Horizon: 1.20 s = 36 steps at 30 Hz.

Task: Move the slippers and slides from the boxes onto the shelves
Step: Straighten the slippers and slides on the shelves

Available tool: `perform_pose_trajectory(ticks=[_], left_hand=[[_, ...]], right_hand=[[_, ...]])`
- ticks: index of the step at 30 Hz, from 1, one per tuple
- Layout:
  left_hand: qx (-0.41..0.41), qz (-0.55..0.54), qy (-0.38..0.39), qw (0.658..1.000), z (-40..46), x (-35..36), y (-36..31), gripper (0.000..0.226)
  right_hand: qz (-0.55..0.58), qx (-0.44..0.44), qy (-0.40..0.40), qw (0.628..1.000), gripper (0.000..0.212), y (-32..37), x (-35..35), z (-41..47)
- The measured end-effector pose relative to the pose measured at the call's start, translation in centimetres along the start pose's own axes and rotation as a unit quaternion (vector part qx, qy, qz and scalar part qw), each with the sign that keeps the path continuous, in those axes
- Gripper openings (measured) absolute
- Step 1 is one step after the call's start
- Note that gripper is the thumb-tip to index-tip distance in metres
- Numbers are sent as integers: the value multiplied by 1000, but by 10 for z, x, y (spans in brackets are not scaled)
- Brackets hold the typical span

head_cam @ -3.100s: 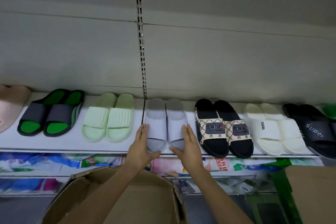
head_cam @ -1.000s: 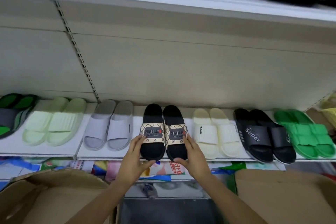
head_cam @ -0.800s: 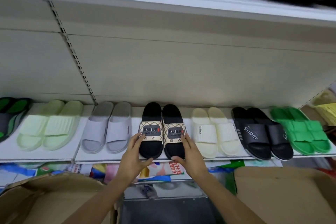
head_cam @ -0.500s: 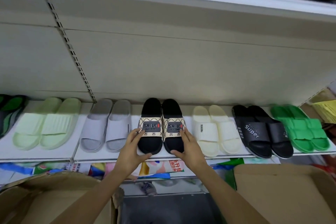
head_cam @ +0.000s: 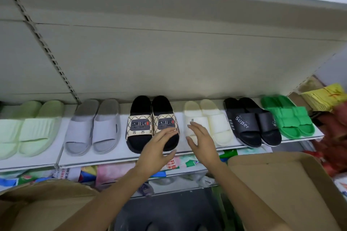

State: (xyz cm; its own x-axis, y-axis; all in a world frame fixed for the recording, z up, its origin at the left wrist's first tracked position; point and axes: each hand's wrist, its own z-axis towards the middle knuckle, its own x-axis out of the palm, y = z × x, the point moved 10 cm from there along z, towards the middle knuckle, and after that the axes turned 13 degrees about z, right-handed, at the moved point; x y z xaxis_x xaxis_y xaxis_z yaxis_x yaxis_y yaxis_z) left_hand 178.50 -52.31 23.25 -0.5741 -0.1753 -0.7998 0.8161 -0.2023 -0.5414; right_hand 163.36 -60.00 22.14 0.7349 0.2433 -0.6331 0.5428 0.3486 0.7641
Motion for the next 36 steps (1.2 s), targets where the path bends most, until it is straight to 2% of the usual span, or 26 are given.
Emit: perform_pose_trajectory(ticks=[4, 8, 16, 21, 23, 28, 36], left_hand=[[-6, -27, 12, 1000, 22, 30, -22, 52], [-15, -27, 38, 999, 32, 61, -25, 55], [-65, 13, 41, 997, 53, 94, -30, 62], [-131, 26, 19, 991, 54, 106, -34, 78], [-159, 31, 10, 987, 54, 113, -33, 84], [-196, 50, 8, 979, 54, 126, -33, 98], [-235, 85, 21, 968, 77, 125, -26, 99]], right_hand=[[-15, 36, -50, 998, 42, -43, -47, -16], [-25, 85, -61, 994, 50, -84, -80, -27], [-19, 130, 20, 991, 82, -139, -102, -12], [7, 151, 70, 986, 98, -162, -104, -5], [8, 130, 87, 988, 103, -165, -101, -5], [-3, 88, 85, 992, 103, -171, -95, -6], [-11, 99, 73, 992, 97, -171, -91, 15]])
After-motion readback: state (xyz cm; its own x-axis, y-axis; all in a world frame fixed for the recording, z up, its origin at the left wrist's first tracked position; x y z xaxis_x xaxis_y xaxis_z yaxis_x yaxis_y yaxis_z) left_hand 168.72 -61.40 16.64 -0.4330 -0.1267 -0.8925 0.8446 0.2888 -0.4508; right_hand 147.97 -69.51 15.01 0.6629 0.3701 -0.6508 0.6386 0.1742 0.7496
